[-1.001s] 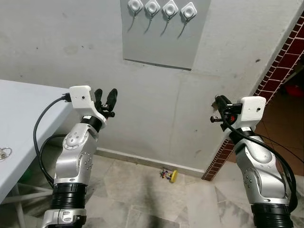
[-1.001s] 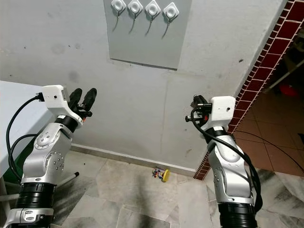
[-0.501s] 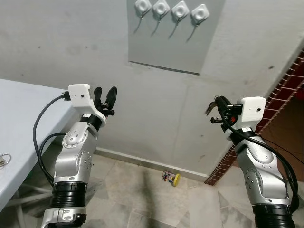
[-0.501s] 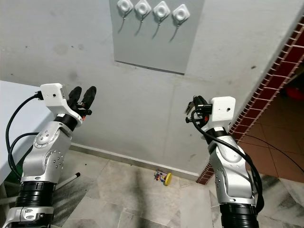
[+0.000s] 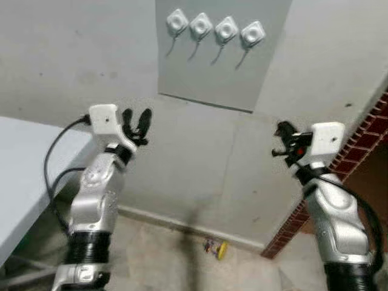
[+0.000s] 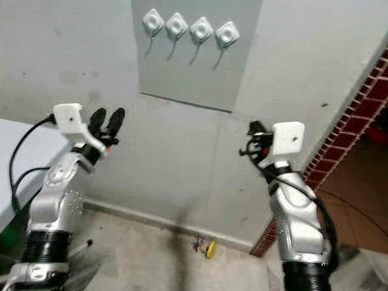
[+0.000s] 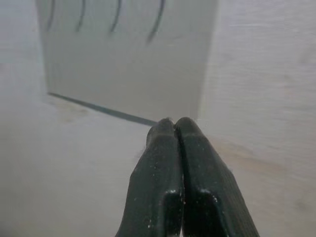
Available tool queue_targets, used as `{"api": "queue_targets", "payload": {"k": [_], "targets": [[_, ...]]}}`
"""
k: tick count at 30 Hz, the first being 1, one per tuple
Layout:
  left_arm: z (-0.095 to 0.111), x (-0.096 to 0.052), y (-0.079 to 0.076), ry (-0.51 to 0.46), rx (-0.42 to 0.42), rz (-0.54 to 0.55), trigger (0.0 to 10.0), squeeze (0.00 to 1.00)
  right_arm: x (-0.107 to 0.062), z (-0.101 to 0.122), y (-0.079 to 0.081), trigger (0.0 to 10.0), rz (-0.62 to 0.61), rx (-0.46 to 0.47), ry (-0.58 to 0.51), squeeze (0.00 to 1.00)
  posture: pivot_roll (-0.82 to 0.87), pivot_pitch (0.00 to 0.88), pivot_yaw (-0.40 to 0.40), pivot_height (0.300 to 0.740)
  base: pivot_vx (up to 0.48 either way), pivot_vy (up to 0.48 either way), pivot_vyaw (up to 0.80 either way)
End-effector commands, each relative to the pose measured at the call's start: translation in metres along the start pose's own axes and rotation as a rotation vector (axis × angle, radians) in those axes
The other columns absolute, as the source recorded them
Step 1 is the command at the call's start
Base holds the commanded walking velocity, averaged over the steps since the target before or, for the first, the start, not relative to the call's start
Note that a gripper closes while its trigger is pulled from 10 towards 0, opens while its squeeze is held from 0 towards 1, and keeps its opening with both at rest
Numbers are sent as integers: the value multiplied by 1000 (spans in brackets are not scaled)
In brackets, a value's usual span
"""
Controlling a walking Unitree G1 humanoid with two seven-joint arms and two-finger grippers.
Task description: Hang keys on a hook
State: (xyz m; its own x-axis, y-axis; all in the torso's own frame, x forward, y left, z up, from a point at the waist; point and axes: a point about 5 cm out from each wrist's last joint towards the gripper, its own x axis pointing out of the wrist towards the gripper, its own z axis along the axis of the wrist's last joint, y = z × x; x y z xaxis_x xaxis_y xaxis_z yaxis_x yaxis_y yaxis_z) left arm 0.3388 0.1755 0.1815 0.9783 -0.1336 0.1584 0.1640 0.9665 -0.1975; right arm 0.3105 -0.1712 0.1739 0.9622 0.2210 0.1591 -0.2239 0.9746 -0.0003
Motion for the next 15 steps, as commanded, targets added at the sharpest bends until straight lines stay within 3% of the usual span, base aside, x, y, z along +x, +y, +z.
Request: {"api": "queue_targets", "payload": {"k": [1,11,15], "targets": [[-1,3,-12,4,-11,-33,10000,0,-2,5,-10,10000,-26,-18,-11,0,-43,32,-50,740,356,0,0],[-1,2,-10,2,-7,-24,10000,0,-2,4,-7,10000,-15,-21,-10,0,-39,33,-50,740,355,0,0],[3,2,-10,-30,22,3,10000,0,-2,4,-5,10000,0,-26,-8,0,-37,34,-50,740,0,0,0]]}}
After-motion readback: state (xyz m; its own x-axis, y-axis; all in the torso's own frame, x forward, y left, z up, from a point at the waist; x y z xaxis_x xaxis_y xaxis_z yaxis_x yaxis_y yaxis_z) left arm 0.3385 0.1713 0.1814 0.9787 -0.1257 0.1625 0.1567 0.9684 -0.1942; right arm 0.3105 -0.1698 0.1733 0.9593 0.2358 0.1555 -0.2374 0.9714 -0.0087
